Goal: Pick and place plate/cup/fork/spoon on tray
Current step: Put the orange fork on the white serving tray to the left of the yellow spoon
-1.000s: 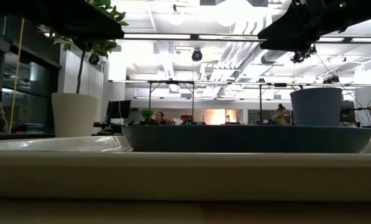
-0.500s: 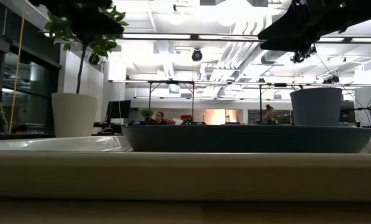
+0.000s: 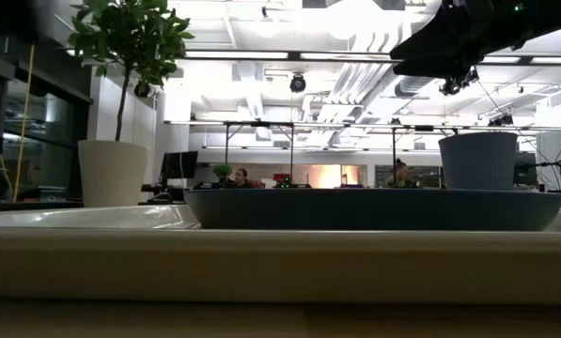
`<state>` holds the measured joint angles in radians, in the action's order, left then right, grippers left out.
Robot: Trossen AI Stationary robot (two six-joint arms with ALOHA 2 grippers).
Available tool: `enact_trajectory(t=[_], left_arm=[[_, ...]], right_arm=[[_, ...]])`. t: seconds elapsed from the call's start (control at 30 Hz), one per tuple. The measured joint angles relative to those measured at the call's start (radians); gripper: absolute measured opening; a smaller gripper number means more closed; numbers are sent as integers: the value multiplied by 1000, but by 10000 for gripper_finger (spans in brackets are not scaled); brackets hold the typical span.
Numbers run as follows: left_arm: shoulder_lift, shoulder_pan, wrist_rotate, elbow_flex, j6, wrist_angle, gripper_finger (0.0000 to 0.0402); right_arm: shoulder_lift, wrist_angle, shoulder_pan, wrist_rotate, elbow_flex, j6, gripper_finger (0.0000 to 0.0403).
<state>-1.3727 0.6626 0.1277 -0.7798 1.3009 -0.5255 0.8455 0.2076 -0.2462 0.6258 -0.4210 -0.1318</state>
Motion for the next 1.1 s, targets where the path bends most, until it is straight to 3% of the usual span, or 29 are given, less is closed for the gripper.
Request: enact_trajectory(t=[0.13, 0.3, 0.4, 0.5, 0.67, 1.1], left_arm=[[-144, 114, -28, -89, 184, -88, 280], [-265, 213, -9, -243, 338, -323, 280], [-316, 246, 13, -301, 405, -342, 280], [-367, 258, 10, -326, 433, -341, 279], [-436, 262, -87, -326, 435, -354, 279], [-473, 261, -115, -314, 435, -345, 271]], right_arm=[[0, -3, 0, -2, 0, 1, 248], [0, -5, 0, -2, 0, 1, 248], [0, -8, 0, -2, 0, 1, 248], [0, -11, 0, -2, 0, 1, 248], [0, -33, 0, -2, 0, -26, 248], [0, -47, 0, -27, 0, -52, 248]])
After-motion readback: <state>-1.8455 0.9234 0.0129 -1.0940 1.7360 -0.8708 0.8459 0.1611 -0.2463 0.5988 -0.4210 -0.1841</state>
